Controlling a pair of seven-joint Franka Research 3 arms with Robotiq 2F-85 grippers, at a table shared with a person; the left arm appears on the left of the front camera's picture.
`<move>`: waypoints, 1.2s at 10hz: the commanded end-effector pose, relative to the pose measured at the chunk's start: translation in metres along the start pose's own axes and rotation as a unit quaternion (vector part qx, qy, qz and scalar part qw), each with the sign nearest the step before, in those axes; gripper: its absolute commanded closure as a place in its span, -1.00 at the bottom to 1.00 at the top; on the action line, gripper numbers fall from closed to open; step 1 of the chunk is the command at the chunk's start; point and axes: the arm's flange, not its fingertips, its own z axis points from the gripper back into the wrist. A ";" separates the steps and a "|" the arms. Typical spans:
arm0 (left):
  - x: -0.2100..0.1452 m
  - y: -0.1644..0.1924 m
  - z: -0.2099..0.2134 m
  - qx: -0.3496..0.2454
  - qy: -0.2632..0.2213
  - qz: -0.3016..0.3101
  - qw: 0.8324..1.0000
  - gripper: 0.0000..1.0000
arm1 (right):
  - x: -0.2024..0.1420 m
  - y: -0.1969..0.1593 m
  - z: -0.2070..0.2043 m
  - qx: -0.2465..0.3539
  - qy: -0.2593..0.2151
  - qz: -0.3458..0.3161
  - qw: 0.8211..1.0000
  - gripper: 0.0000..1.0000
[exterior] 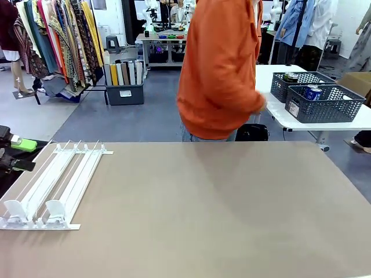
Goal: Retrieve and store the cans from the dispenser.
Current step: Pick up one can from the Automatic Can Dispenser and place it in the middle of the table.
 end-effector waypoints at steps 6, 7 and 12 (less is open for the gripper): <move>0.002 -0.003 0.000 -0.007 -0.006 0.002 1.000 -1.00 | 0.004 0.002 -0.001 0.011 -0.007 0.013 1.000 -1.00; 0.002 -0.003 0.000 -0.007 -0.006 0.002 1.000 -1.00 | 0.004 0.002 -0.001 0.011 -0.007 0.013 1.000 -1.00; 0.002 -0.003 0.000 -0.007 -0.006 0.002 1.000 -1.00 | 0.004 0.002 -0.001 0.011 -0.007 0.013 1.000 -1.00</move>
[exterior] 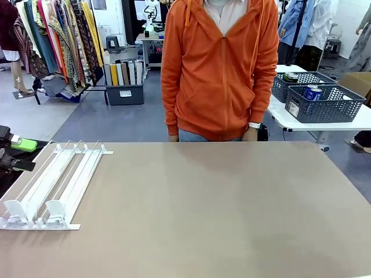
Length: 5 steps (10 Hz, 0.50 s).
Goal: Retrieve and store the cans from the dispenser.
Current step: Pick up one can from the Automatic Can Dispenser and place it in the middle of the table.
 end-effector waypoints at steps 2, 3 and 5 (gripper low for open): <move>0.002 -0.003 0.000 -0.007 -0.006 0.002 1.000 -1.00 | 0.004 0.002 -0.001 0.011 -0.007 0.013 1.000 -1.00; 0.002 -0.003 0.000 -0.007 -0.006 0.002 1.000 -1.00 | 0.004 0.002 -0.001 0.011 -0.007 0.013 1.000 -1.00; 0.002 -0.003 0.000 -0.007 -0.006 0.002 1.000 -1.00 | 0.004 0.002 -0.001 0.011 -0.007 0.013 1.000 -1.00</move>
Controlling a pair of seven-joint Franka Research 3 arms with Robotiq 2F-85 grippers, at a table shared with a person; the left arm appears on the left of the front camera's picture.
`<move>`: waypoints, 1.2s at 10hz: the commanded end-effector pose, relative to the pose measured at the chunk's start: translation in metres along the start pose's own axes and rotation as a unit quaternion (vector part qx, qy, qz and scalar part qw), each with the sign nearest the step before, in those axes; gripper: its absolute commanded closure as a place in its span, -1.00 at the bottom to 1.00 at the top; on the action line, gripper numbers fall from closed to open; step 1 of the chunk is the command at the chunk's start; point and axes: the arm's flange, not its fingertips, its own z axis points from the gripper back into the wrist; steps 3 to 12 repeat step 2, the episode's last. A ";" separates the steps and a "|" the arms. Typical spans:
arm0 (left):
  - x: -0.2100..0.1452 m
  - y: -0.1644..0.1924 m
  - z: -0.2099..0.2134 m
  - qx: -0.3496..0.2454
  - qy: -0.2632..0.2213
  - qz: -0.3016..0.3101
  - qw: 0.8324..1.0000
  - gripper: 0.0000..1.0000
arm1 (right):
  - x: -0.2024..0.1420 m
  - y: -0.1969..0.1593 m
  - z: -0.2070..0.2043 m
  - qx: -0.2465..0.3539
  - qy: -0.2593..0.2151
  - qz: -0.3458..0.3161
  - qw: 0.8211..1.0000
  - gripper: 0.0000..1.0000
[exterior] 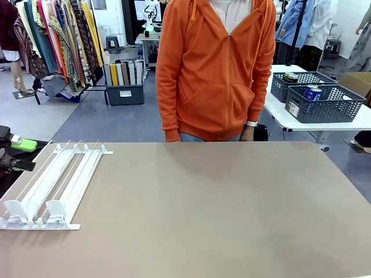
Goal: Retrieve and store the cans from the dispenser.
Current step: Pick up one can from the Automatic Can Dispenser and place it in the middle of the table.
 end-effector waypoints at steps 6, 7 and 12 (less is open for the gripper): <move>0.002 -0.003 0.000 -0.007 -0.006 0.002 1.000 -1.00 | 0.004 0.002 -0.001 0.011 -0.007 0.013 1.000 -1.00; 0.002 -0.003 0.000 -0.007 -0.006 0.002 1.000 -1.00 | 0.004 0.002 -0.001 0.011 -0.007 0.013 1.000 -1.00; 0.002 -0.003 0.000 -0.007 -0.006 0.002 1.000 -1.00 | 0.004 0.002 -0.001 0.011 -0.007 0.013 1.000 -1.00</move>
